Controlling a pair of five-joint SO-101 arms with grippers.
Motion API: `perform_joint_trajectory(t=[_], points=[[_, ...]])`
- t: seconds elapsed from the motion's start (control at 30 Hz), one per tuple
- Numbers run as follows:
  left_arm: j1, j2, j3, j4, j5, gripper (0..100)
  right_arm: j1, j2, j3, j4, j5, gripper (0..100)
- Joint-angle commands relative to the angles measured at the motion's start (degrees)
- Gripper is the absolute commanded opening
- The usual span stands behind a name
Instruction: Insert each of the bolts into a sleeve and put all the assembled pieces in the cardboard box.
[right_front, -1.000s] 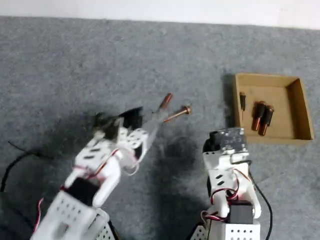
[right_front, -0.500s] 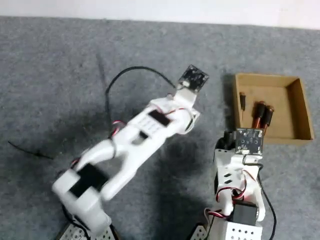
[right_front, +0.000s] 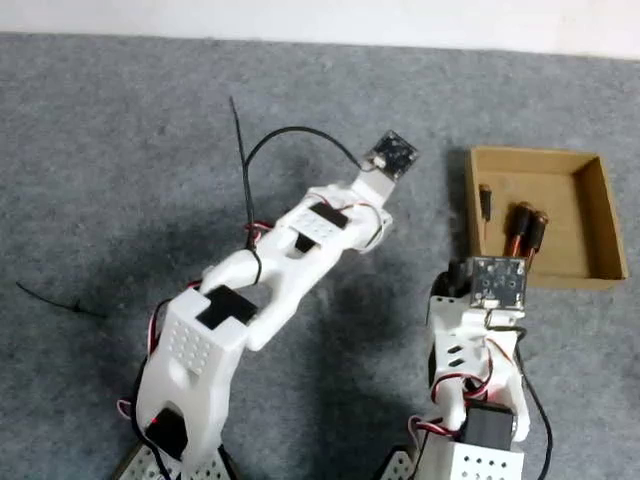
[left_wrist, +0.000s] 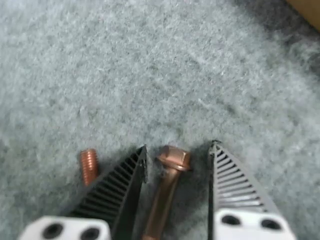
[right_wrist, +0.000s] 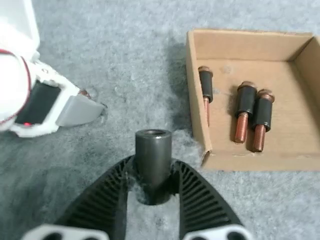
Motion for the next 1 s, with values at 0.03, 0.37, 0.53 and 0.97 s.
perform_joint_trajectory(t=[0.03, 0.37, 0.53, 0.97], points=[[-0.13, 1.89, -4.79, 6.15, -0.79, 19, 0.31, -0.57, -0.66, -2.07, -0.09, 0.4], [-1.19, 2.33, -11.03, 20.66, -0.79, 19, 0.57, -0.57, 1.89, -4.7, 0.0, 0.4], [-1.1, 2.33, -11.12, 21.36, -0.79, 19, 0.57, -0.57, 1.98, -4.7, 0.0, 0.4], [-0.84, 1.54, -10.95, 21.27, 1.49, 0, 0.31, -0.57, 4.97, -8.48, 0.0, 0.4]])
